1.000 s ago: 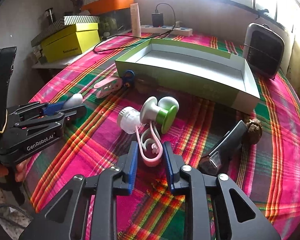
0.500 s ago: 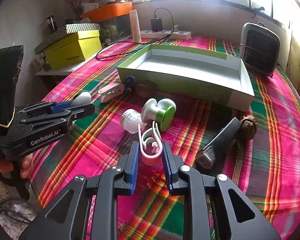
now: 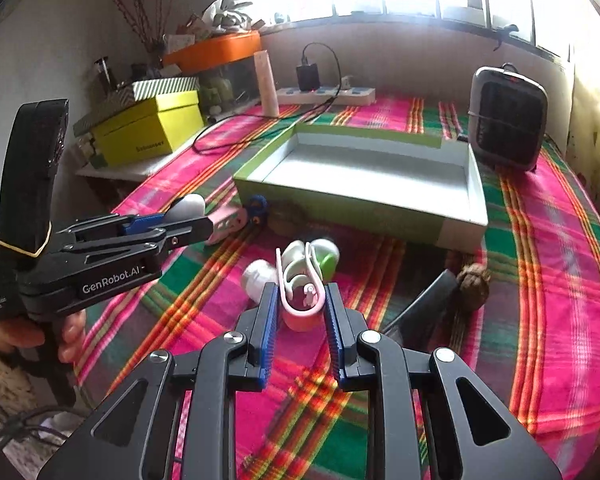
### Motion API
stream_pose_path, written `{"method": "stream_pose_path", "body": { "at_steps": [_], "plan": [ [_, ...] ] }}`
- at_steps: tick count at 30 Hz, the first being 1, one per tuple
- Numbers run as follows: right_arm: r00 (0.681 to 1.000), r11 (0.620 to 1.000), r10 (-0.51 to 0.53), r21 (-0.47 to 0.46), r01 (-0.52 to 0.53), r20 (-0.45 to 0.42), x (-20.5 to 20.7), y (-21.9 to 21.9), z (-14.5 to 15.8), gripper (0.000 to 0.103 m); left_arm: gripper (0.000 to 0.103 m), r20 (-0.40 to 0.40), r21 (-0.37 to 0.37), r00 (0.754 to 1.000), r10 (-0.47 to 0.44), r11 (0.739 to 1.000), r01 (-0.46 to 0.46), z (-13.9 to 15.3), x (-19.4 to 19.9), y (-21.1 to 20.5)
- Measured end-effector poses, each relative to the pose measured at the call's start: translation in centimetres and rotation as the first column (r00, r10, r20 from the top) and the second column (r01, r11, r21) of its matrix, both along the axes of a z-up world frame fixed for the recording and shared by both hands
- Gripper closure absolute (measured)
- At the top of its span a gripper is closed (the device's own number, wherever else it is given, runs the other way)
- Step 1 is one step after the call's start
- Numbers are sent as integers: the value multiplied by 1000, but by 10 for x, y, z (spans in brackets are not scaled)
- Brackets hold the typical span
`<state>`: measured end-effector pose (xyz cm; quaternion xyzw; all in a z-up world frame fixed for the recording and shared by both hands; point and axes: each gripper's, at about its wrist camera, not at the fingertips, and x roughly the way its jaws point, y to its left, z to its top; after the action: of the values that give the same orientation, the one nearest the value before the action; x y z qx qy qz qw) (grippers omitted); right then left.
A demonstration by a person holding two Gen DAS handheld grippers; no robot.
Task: Organize objects
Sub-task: 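Carry the black disc and pink clip with both tools over the white tray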
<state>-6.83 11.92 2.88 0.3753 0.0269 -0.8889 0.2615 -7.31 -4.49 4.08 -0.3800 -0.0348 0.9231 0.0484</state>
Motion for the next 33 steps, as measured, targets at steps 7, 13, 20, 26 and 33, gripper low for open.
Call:
{"method": "stream_pose_path", "body": {
  "at_steps": [7, 13, 20, 26, 33],
  "plan": [
    [999, 1000, -24, -1, 24, -29, -26, -1, 12, 79, 76, -27, 23, 999, -33, 999, 34, 16, -27, 7],
    [998, 998, -57, 7, 57, -32, -60, 2, 16, 79, 76, -10, 25, 999, -36, 999, 36, 17, -57, 9],
    [997, 997, -78, 20, 79, -11, -100, 0, 15, 79, 76, 33, 48, 999, -35, 998, 34, 9, -97, 9],
    [996, 996, -83, 45, 83, 14, -131, -7, 11, 79, 76, 61, 20, 997, -39, 999, 38, 3, -126, 12],
    [994, 993, -89, 81, 84, 57, -160, -15, -1, 79, 76, 90, -12, 995, -32, 999, 33, -6, -156, 10]
  ]
}}
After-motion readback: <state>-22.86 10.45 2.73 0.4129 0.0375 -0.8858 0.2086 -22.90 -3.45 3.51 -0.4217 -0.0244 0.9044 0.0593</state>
